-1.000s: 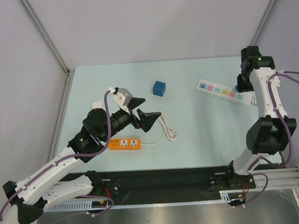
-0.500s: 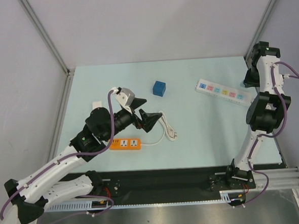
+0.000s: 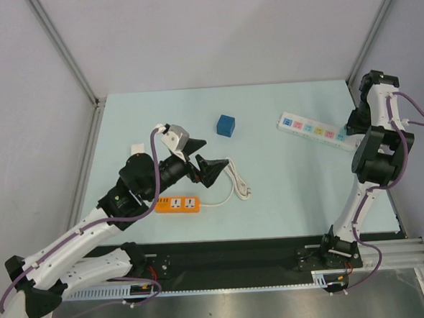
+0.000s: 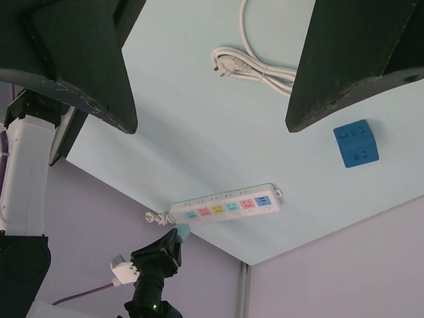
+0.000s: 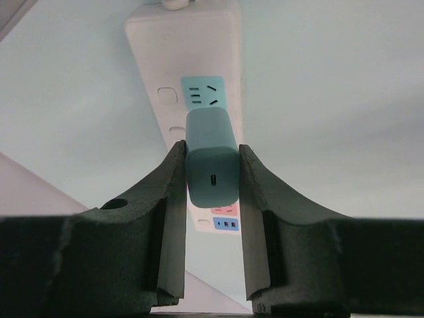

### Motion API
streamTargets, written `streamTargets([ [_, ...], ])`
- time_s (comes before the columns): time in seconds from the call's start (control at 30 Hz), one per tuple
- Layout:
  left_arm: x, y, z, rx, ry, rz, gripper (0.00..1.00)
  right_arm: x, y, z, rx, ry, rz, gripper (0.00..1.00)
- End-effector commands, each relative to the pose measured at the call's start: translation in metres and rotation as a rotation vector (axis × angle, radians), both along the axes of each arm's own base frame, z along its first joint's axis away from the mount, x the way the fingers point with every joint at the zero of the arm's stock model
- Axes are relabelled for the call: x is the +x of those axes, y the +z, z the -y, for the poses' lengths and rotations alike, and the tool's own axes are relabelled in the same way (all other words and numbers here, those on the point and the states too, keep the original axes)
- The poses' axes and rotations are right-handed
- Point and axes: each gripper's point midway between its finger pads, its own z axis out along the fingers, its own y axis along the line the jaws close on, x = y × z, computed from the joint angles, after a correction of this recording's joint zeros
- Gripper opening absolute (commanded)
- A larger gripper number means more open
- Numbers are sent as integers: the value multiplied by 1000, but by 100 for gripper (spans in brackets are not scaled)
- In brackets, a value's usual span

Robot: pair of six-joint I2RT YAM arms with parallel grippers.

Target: Insert the plug

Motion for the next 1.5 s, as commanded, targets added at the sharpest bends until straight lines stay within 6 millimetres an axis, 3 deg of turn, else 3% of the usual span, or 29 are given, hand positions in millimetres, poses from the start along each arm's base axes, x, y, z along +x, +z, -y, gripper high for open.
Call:
streamTargets([
  [0.0, -6, 12, -1, -26, -23, 33, 100, -33, -6, -10, 42, -53, -130, 0],
  [0.57, -9, 19, -6, -42, -16, 52, 100, -25, -30, -3, 30, -69, -146, 0],
  [0.97, -7, 17, -5, -35, -13, 52, 100, -12, -30, 9, 4, -56, -135, 0],
  [1.47, -6, 14, -4, -27, -10, 47, 100, 0, -45, 13, 18, -39, -152, 0],
])
